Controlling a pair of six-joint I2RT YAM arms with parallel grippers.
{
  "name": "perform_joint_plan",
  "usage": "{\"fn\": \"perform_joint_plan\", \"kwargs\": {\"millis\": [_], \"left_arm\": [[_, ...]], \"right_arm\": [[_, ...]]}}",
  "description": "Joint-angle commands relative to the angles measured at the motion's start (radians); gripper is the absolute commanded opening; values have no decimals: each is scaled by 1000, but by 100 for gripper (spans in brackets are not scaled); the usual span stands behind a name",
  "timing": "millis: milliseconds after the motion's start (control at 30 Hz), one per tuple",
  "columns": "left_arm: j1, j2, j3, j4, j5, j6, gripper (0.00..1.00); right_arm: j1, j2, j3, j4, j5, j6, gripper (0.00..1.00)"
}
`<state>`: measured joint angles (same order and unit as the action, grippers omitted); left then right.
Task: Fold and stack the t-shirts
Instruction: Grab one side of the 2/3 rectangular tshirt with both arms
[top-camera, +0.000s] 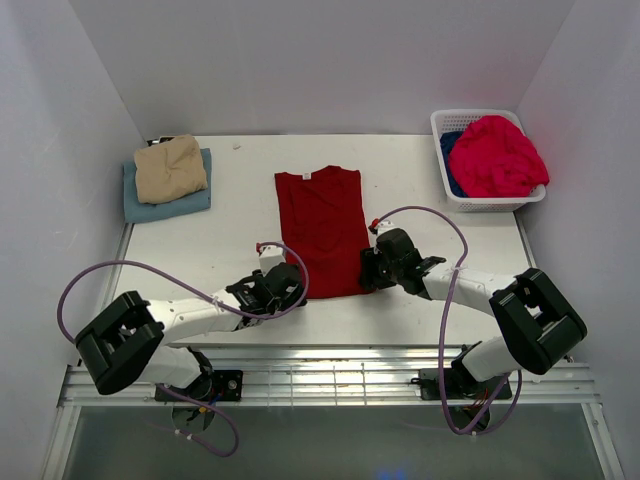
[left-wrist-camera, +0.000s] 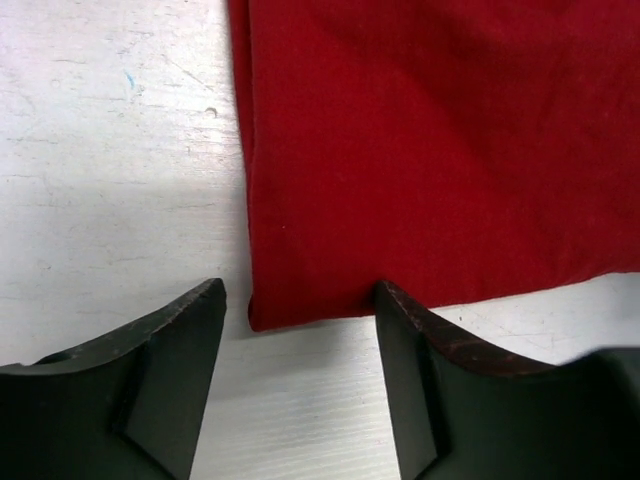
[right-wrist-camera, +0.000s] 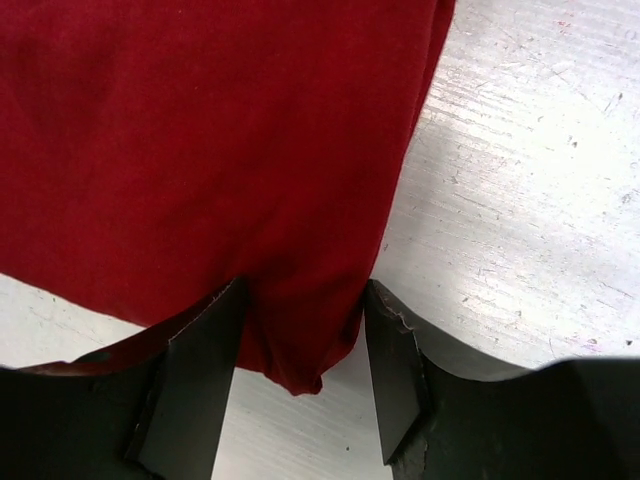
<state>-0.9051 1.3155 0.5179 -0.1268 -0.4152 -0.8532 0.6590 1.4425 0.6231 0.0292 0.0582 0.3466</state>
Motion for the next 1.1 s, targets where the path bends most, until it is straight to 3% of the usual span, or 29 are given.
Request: {"fn": "perform_joint_plan", "kwargs": {"millis": [0,167,400,567,767,1067], "left_arm": [[3,34,-24,23,18,-23,70],[3,64,-19,-5,13,-38,52],[3,71,-6,-45,-17,-37,32],[2,83,-5,-48,-10,-30,0],[-69,39,-22,-95,-25,-70,0],[-281,-18,82,-391,-187,-293,0]], "right_arm": [[10,18,1,-20,-9,17,57],[14,16,4,-23,-9,17,48],[27,1,6,-61,17,20,17],[42,-10,0,-78,25,22,8],[94,-43,-22,-144,68,49,8],[234,-231,-31,-314,183,183,8]]}}
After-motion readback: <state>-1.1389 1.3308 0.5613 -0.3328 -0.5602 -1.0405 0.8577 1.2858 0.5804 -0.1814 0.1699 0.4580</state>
